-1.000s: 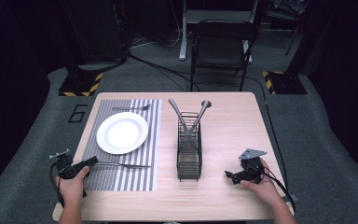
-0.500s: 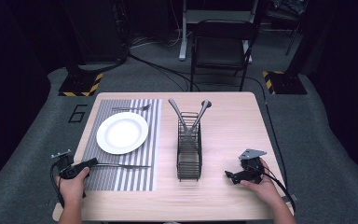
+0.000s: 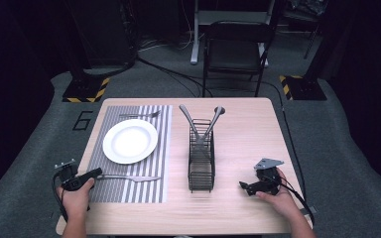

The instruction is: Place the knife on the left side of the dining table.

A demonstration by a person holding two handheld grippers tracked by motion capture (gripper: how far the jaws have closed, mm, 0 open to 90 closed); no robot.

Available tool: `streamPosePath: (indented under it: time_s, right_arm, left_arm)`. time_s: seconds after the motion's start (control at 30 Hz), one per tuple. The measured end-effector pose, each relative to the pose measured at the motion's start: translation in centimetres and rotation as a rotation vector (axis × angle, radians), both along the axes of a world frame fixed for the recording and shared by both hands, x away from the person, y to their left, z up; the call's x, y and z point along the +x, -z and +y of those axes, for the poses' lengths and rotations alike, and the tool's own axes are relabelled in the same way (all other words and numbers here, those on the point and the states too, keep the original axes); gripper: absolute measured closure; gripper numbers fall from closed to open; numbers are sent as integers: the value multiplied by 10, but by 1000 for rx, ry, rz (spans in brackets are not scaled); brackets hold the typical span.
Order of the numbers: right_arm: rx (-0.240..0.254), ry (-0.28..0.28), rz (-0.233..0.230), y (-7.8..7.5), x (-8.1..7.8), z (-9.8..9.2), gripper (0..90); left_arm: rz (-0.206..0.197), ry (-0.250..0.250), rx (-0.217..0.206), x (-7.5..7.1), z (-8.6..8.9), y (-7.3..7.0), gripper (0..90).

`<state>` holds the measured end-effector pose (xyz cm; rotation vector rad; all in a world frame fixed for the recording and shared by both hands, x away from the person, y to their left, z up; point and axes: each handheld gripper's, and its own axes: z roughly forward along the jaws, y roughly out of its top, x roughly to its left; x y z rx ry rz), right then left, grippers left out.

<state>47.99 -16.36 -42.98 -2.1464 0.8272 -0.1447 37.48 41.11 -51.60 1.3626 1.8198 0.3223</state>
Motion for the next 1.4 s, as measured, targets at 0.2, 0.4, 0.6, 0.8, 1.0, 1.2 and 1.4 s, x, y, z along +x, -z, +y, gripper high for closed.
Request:
streamPosePath:
  time_s: [0.2, 0.4, 0.6, 0.8, 1.0, 1.2, 1.4]
  right_arm:
    - [0, -1, 1, 0, 0, 0, 0]
    - [0, 0, 1, 0, 0, 0, 0]
    - [0, 0, 1, 0, 0, 0, 0]
    - [0, 0, 1, 0, 0, 0, 0]
    - [0, -1, 1, 0, 0, 0, 0]
    - [0, 0, 1, 0, 0, 0, 0]
    - [0, 0, 1, 0, 0, 0, 0]
  left_arm:
    - [-8, 23, 14, 0, -6, -4, 644]
    - [-50, 99, 47, 0, -21, -11, 590]
    - [-95, 189, 95, 2, -43, -18, 547]
    - [-98, 240, 126, 3, -56, -21, 528]
    - [-111, 304, 152, 3, -71, -22, 506]
    - [-122, 419, 228, 3, -90, -24, 509]
    - [-145, 508, 256, 3, -113, -23, 508]
